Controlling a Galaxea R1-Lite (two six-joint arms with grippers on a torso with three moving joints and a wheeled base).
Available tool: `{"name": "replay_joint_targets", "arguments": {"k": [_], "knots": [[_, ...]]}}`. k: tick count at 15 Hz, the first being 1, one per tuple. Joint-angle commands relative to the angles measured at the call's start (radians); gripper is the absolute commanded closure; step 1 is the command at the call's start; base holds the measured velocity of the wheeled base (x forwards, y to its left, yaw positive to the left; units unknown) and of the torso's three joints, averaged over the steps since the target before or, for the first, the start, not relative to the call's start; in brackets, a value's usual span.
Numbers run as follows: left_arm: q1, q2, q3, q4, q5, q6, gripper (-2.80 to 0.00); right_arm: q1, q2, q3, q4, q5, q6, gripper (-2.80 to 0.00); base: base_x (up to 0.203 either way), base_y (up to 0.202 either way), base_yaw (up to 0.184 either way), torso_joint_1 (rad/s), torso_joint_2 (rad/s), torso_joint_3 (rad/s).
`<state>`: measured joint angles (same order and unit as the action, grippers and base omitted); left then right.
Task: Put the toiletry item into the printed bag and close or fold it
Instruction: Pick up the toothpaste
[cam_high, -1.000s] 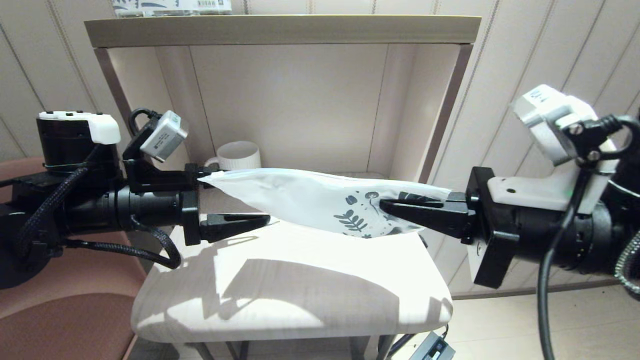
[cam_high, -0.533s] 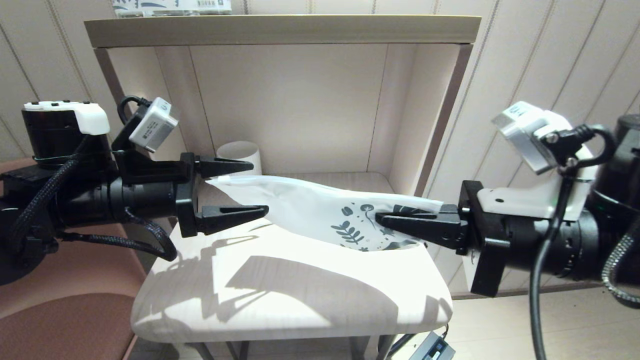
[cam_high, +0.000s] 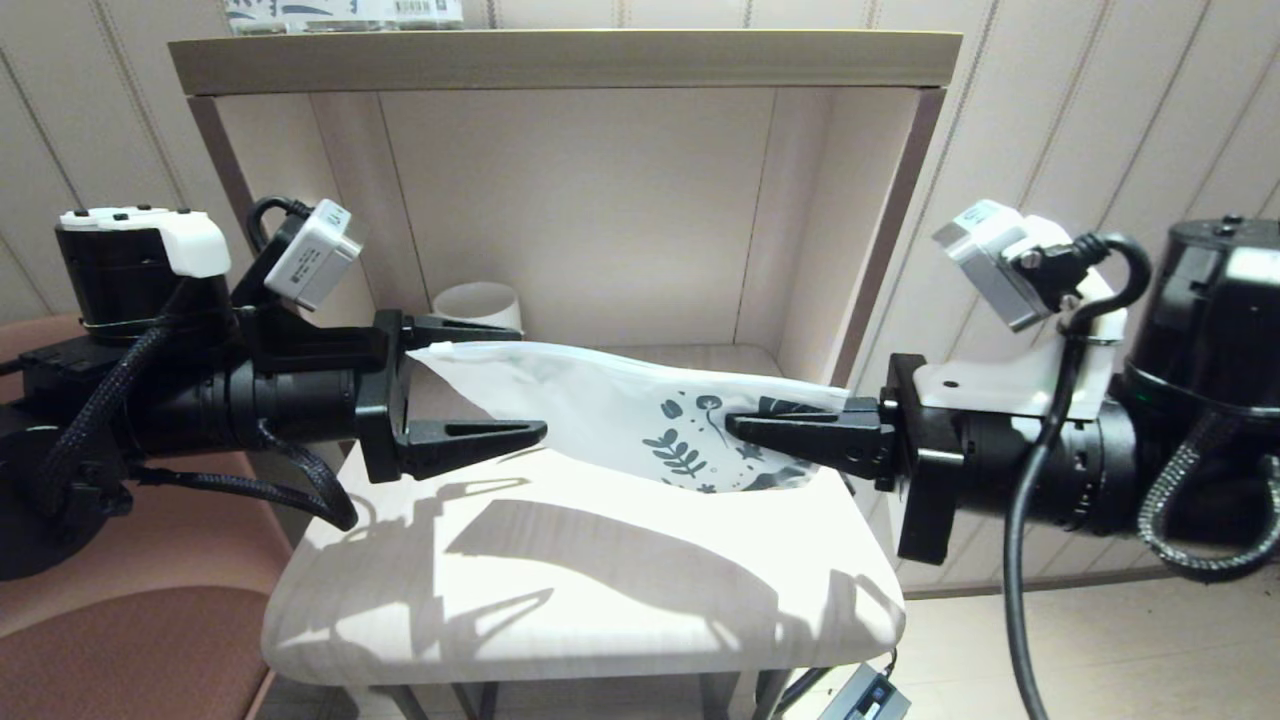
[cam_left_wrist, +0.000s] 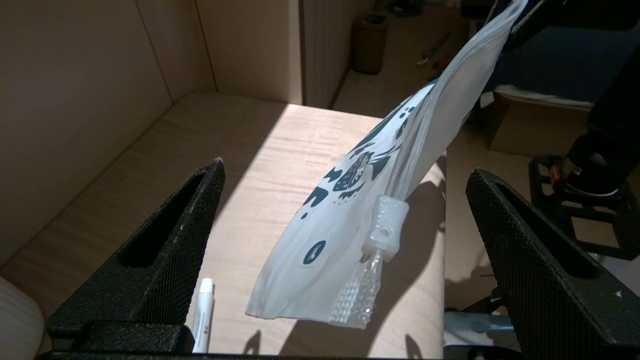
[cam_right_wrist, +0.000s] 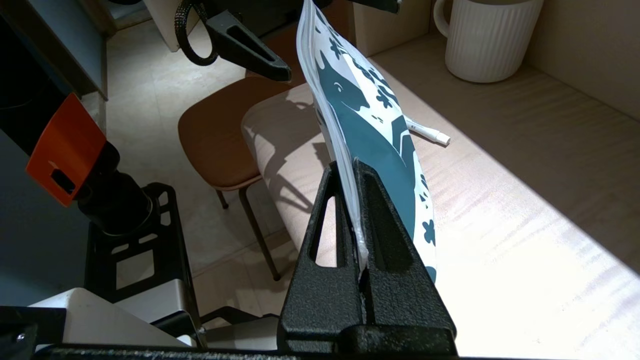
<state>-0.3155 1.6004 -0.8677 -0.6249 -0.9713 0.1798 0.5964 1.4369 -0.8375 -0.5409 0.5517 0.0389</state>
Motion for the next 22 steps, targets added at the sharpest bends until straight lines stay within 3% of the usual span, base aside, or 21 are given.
{"name": "replay_joint_targets", "arguments": {"k": [1,3,6,21,22], "knots": [[0.0,0.006,-0.001,-0.004,-0.006,0.0,-2.8,-0.001,0.025,-0.012,-0.004,0.006,-0.001,0.0,0.0,0.0,0.0,0.0,0.0,0.0],[0.0,0.004,-0.01,-0.003,-0.01,-0.019,-2.8,-0.001,0.033,-0.01,-0.004,0.021,-0.001,0.0,0.0,0.0,0.0,0.0,0.0,0.0],[0.0,-0.01,-0.024,0.01,-0.027,-0.095,-2.8,-0.01,0.04,-0.003,-0.004,0.043,-0.001,0.0,0.0,0.0,0.0,0.0,0.0,0.0],[0.001,0.035,-0.007,-0.006,-0.064,-0.086,-2.8,-0.011,0.017,-0.017,-0.005,0.047,0.0,0.0,0.0,0.0,0.0,0.0,0.0,0.0],[0.001,0.033,-0.007,-0.006,-0.064,-0.091,0.0,-0.01,0.017,-0.017,-0.005,0.047,-0.001,0.0,0.0,0.0,0.0,0.0,0.0,0.0]]}}
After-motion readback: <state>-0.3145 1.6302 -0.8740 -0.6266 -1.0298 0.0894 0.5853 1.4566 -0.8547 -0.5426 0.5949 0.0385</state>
